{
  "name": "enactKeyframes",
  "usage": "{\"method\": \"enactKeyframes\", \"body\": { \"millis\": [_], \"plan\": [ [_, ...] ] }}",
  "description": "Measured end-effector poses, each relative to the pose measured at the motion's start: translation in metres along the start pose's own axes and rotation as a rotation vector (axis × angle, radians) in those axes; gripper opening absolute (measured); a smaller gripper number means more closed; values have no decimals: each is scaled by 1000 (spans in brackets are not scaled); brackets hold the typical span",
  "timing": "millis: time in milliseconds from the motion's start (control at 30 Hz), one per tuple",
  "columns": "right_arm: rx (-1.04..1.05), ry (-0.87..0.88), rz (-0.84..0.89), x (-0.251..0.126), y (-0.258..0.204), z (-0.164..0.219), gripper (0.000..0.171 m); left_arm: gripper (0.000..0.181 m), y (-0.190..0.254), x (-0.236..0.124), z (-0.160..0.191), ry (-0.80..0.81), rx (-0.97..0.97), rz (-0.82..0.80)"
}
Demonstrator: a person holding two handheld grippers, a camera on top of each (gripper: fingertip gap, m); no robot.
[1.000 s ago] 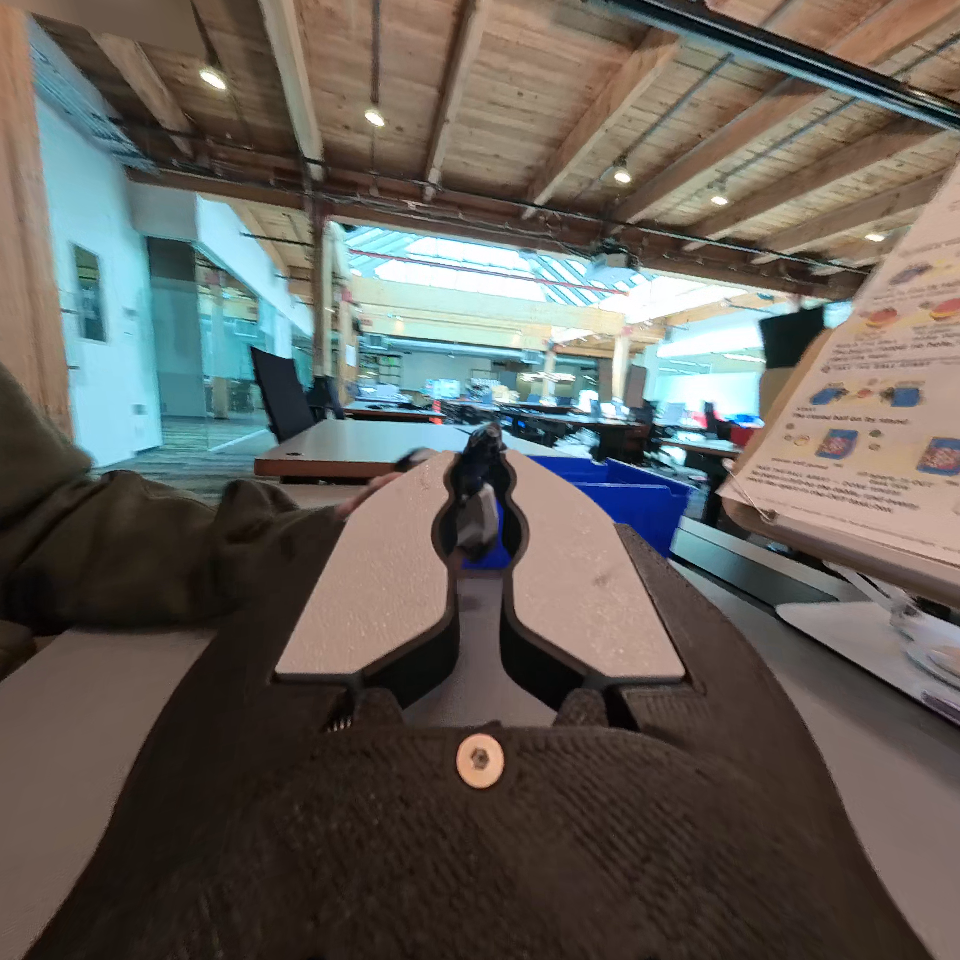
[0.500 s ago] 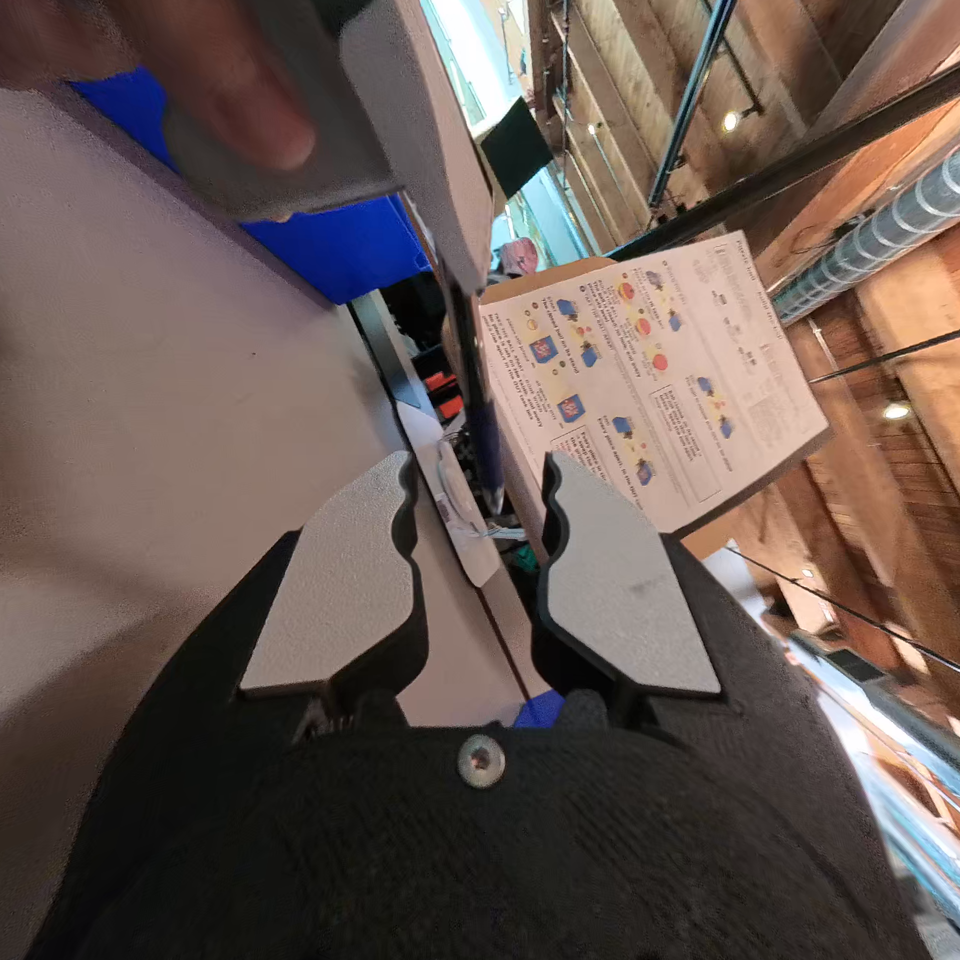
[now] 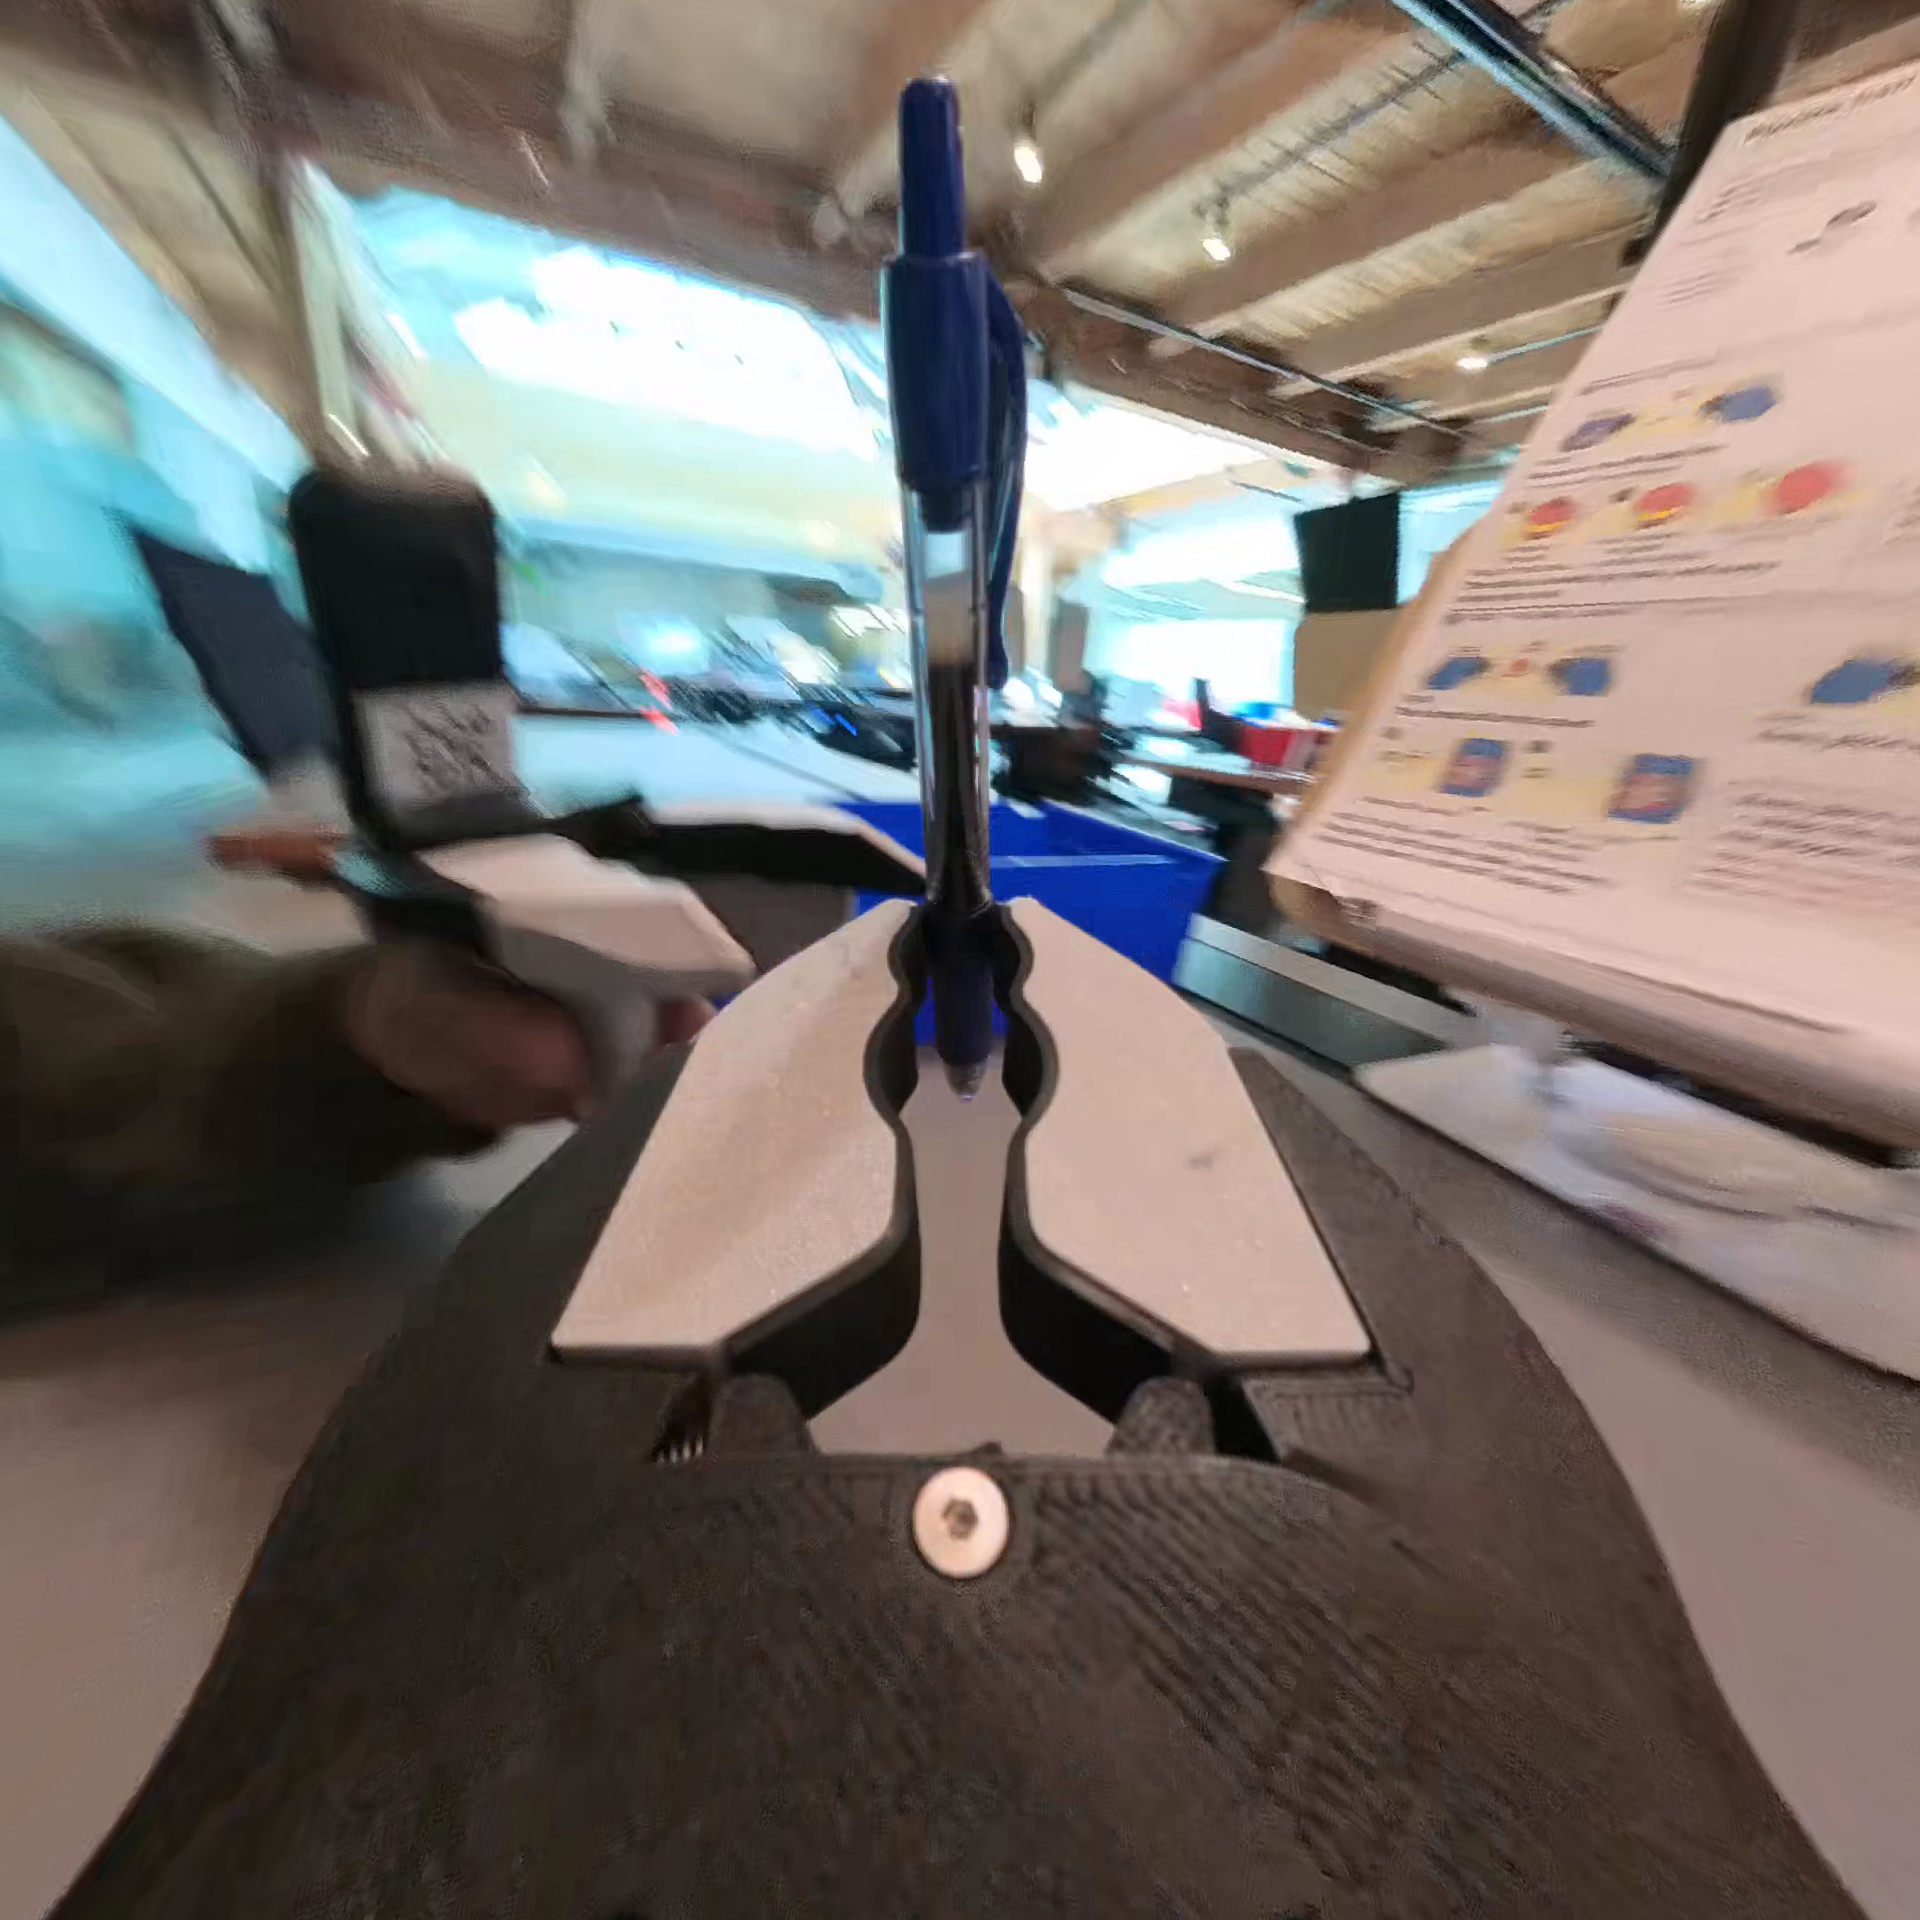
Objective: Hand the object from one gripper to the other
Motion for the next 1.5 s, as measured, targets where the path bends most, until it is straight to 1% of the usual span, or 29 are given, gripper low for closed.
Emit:
{"method": "enactKeyframes", "body": {
  "millis": [33,100,167,233,367,467,500,533,600,700,800,900,967,1000,1033,1100,1167,1233,1267,1300,1333,1367,1400,1433,1500],
  "plan": [
    [71,63,-27,-3,1,-2,12,43,-2,0,3,-26,33,-24],
    [169,144,-88,-5,2,-3,11,39,-1,2,10,-72,129,-21],
    [204,170,-116,-3,0,-2,11,36,6,4,15,-81,193,-12],
    [230,166,-159,1,-4,0,11,33,13,8,16,-82,247,-18],
    [225,136,-184,7,-9,3,11,11,20,8,14,-9,371,-104],
    [211,121,-172,7,-9,2,11,10,18,7,12,-12,391,-131],
    [213,109,-149,7,-8,3,11,10,17,7,12,-19,414,-164],
    [209,96,-98,6,-6,4,13,10,16,7,13,-30,469,-227],
    [193,104,18,2,-1,5,26,9,13,6,13,-59,648,-397],
    [278,176,60,-3,5,0,29,9,12,3,11,-76,948,-547],
    [413,268,108,-10,14,-3,30,10,15,4,10,-72,1142,-567],
    [485,313,147,-17,21,-5,29,9,20,7,12,-68,1291,-563],
    [517,349,140,-22,24,-7,23,9,23,9,14,-77,1358,-556],
    [532,359,140,-24,25,-7,17,9,24,10,14,-79,1374,-556],
    [549,357,135,-25,26,-7,17,9,24,11,16,-85,1378,-549],
    [573,358,83,-25,28,-7,13,10,23,12,19,-97,1320,-533],
    [548,367,15,-23,26,-10,11,10,22,11,21,-89,1181,-476],
    [499,341,-30,-22,24,-13,10,16,22,9,22,-88,1009,-374],
    [470,317,-56,-21,22,-15,11,19,22,8,22,-89,899,-287],
    [432,303,-93,-21,20,-17,10,22,23,8,22,-106,764,-167],
    [392,298,-146,-21,17,-20,10,28,23,7,20,-123,612,-53],
    [360,296,-212,-21,13,-23,11,30,22,6,18,-135,447,63],
    [332,293,-285,-21,9,-26,10,35,21,4,16,-145,283,177],
    [308,282,-336,-21,6,-28,10,39,18,3,13,-147,128,249],
    [253,240,-408,-22,0,-30,10,37,15,-1,12,-167,-103,426]
  ]
}}
Point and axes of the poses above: each gripper's, where its closed fingertips meet, x out along the fingers, z out of its underside, y = z × x across the jaws, the point moved 9 cm from there along -x, back along the fingers, and after that the axes turned 8 degrees about -z, right-handed, at the moved point
